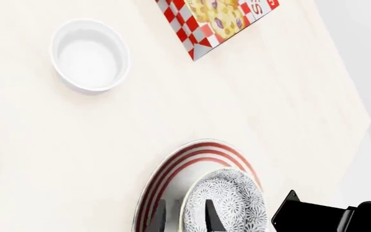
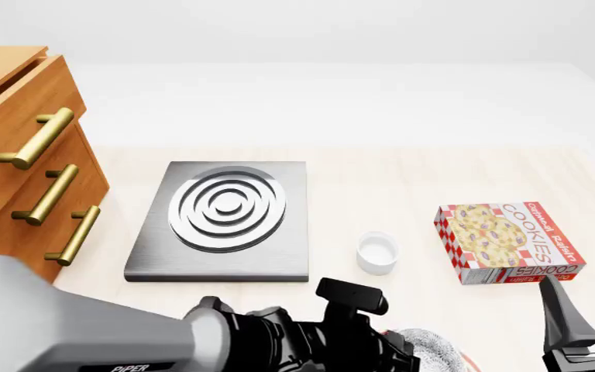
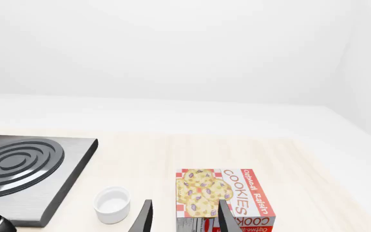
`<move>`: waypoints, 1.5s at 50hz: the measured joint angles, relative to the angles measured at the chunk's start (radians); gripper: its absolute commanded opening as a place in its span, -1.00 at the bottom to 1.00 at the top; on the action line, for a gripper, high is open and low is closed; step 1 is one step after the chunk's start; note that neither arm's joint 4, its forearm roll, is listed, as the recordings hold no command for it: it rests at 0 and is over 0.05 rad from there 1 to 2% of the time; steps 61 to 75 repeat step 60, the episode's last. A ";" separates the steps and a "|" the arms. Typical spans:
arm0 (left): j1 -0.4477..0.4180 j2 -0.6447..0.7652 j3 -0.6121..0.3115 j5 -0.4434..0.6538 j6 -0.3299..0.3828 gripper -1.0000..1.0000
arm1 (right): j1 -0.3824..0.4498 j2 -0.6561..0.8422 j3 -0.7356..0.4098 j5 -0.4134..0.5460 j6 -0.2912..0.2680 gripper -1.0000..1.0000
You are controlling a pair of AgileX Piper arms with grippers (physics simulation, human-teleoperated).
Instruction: Pick the akita bowl on the wooden cabinet and place it on the plate.
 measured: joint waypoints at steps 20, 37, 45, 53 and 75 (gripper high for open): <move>0.047 -0.083 0.009 0.009 0.064 1.00 | 0.000 0.000 0.000 0.000 0.000 1.00; 0.147 -0.303 0.057 0.070 0.153 1.00 | 0.000 0.000 0.000 0.000 0.000 1.00; 0.180 -0.404 0.081 0.090 0.177 1.00 | 0.000 0.000 0.000 0.000 0.000 1.00; 0.197 -0.490 0.088 0.114 0.192 1.00 | 0.000 0.000 0.000 0.000 0.000 1.00; 0.210 -0.567 0.086 0.150 0.204 1.00 | 0.000 0.000 0.000 0.000 0.000 1.00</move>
